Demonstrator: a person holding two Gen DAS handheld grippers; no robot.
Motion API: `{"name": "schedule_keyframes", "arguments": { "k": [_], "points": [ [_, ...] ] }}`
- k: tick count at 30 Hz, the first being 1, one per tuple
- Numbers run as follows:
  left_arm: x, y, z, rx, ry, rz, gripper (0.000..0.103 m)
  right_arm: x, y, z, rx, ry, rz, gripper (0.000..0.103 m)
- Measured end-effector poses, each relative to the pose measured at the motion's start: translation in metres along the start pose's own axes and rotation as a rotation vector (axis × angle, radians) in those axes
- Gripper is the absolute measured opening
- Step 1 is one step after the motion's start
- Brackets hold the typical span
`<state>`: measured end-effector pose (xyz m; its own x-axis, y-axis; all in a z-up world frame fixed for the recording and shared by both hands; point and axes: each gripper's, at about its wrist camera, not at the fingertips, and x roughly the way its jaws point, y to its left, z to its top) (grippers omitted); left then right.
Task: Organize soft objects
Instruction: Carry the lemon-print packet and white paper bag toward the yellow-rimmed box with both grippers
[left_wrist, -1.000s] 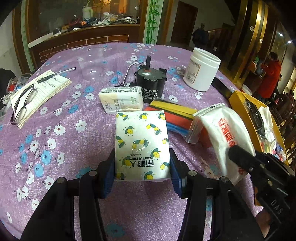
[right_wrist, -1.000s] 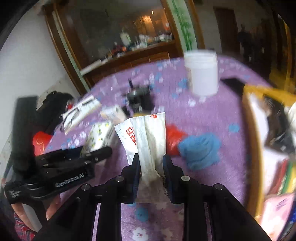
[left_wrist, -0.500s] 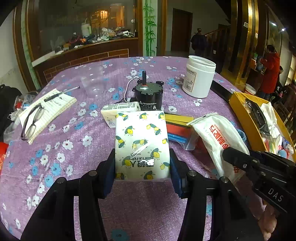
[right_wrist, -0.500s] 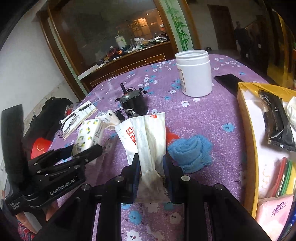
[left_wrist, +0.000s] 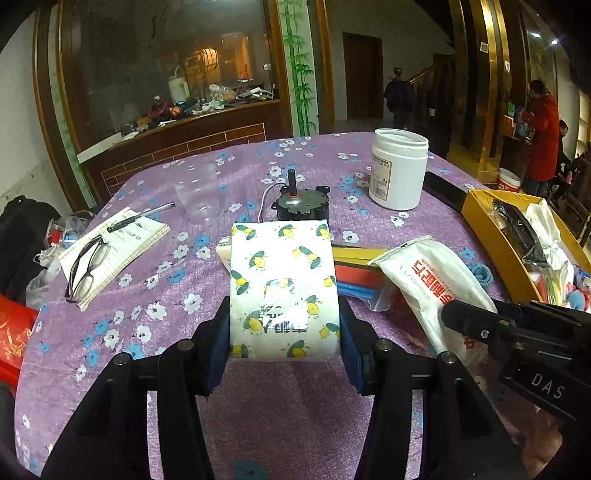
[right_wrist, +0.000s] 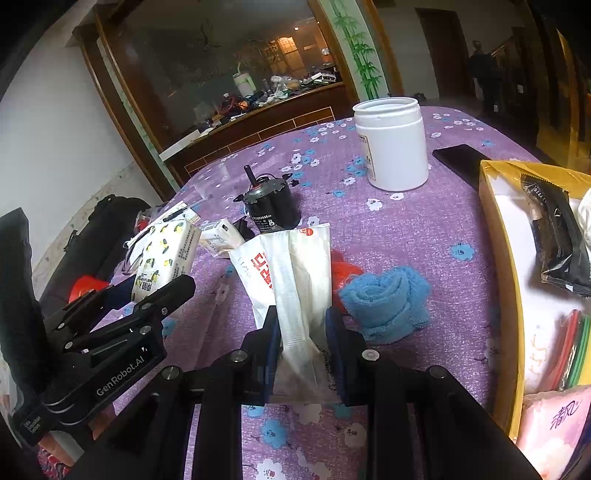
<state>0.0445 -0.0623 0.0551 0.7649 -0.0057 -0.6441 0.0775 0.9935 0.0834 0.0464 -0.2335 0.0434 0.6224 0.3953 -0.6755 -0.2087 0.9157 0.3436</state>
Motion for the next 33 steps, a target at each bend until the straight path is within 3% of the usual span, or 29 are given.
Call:
{"name": "schedule_keyframes", "arguments": {
  "k": [33],
  "points": [
    [-0.0091,-0.0081,-0.0028,0.049,-0.062,0.071,0.05,-0.0021,-0.0001,-0.0004,0.021,-0.012,0.053,0.026]
  ]
}}
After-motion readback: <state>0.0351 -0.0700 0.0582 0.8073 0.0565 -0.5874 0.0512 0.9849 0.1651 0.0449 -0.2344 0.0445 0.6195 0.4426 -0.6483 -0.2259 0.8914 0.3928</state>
